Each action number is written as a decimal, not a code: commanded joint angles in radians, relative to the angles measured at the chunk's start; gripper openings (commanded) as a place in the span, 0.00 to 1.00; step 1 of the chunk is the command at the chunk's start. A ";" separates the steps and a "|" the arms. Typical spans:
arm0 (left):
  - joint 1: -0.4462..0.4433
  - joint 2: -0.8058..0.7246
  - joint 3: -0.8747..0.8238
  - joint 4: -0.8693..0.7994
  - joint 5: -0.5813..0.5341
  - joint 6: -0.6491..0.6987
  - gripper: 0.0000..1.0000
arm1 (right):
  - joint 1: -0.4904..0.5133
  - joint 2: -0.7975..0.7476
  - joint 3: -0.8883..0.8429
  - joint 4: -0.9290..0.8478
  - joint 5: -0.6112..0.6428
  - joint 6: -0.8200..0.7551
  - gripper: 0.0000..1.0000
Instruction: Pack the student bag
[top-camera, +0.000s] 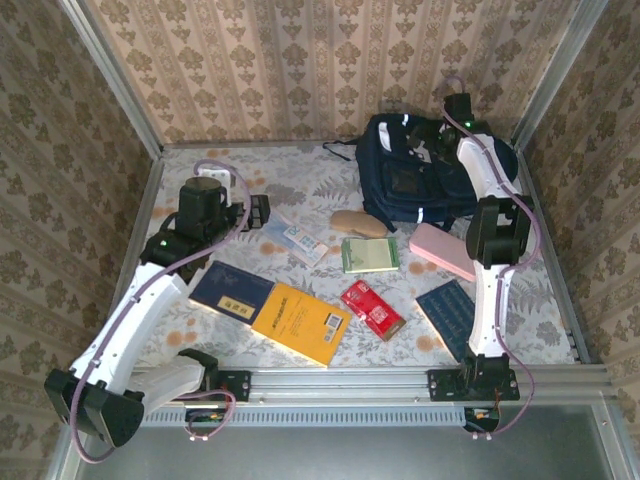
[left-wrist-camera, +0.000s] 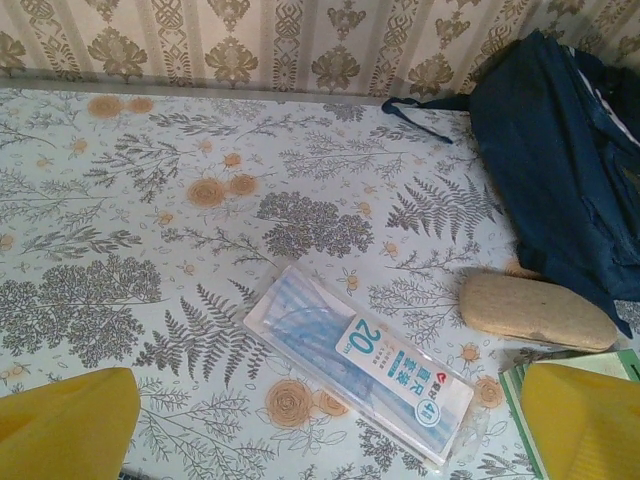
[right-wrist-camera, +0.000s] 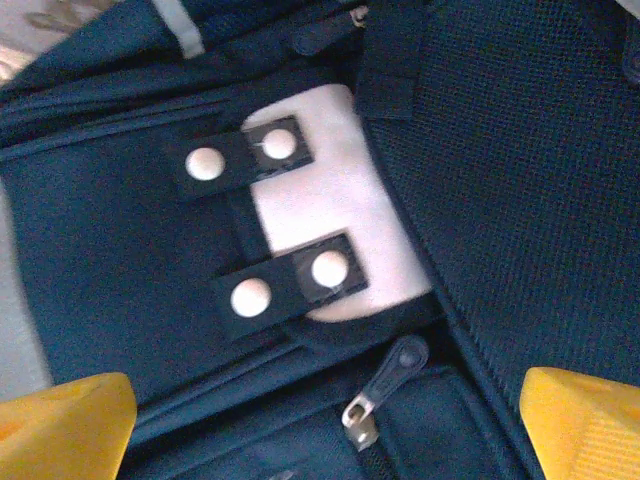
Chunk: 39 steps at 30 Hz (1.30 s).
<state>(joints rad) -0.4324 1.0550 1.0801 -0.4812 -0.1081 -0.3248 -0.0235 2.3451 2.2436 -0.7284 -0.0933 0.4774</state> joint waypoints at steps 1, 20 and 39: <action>-0.005 0.005 -0.013 0.031 0.034 0.019 1.00 | 0.012 0.131 0.140 -0.177 -0.131 -0.041 1.00; 0.000 0.014 -0.019 0.041 0.016 0.006 0.99 | 0.443 0.426 0.433 0.229 -0.424 0.516 1.00; 0.010 0.046 -0.002 0.002 -0.005 0.005 1.00 | 0.387 0.391 0.941 -0.477 0.070 -0.064 0.99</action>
<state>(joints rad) -0.4305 1.0908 1.0599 -0.4652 -0.1265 -0.3214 0.3611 2.8166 3.0947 -1.0557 -0.2848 0.5449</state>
